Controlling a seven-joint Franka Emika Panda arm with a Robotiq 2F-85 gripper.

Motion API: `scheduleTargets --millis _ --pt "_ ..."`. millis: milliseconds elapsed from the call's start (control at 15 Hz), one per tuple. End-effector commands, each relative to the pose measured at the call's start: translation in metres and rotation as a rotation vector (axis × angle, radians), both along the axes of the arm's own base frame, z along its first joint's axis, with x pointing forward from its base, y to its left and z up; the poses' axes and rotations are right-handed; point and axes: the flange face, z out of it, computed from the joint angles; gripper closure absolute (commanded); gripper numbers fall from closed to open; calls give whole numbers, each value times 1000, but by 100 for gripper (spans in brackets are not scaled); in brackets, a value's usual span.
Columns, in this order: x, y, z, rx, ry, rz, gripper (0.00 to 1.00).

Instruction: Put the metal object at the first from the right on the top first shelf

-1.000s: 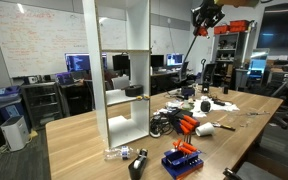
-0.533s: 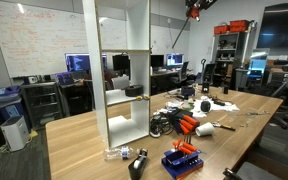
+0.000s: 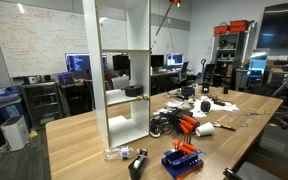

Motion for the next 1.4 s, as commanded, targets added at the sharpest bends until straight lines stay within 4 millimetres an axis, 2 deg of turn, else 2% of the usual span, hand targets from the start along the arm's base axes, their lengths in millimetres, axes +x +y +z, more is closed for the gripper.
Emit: scheduleTargets --millis 0,267,533,733,1067,1333 --pt "45 19 29 41 -71 -3 89" --pt "99 37 38 68 -78 13 89" --pt "160 53 30 93 -63 45 89" --pt "204 64 17 100 -38 65 89" --pt "278 79 -17 99 36 110 89" --pt "323 73 -45 116 120 111 90"
